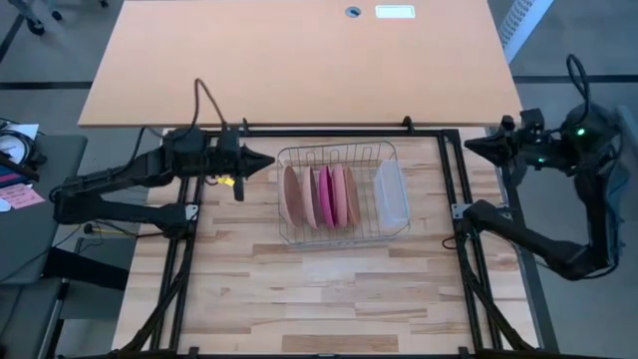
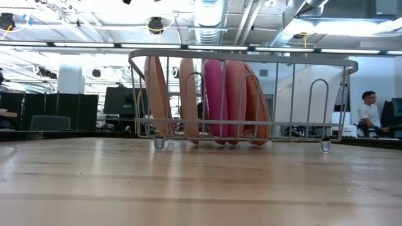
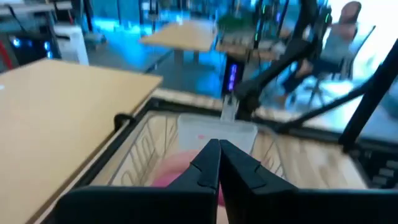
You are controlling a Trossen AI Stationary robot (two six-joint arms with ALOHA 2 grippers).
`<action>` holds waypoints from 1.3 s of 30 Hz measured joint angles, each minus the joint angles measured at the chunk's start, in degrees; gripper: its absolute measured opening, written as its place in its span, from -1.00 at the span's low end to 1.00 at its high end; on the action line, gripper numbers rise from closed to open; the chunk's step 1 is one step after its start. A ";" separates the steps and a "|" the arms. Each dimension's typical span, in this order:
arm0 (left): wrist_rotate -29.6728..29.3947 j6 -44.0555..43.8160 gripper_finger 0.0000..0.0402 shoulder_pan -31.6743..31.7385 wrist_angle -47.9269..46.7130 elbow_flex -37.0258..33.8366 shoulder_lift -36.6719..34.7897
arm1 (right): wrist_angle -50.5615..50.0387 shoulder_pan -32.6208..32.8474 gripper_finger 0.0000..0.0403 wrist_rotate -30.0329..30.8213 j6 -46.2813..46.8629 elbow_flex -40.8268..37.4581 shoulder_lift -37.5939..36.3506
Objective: Sort dishes
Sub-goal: Return to Home Position
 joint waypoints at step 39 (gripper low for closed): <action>0.27 5.21 -1.00 -3.15 25.98 -36.88 -10.45 | 22.83 0.00 -1.00 9.73 -4.27 -53.30 -31.69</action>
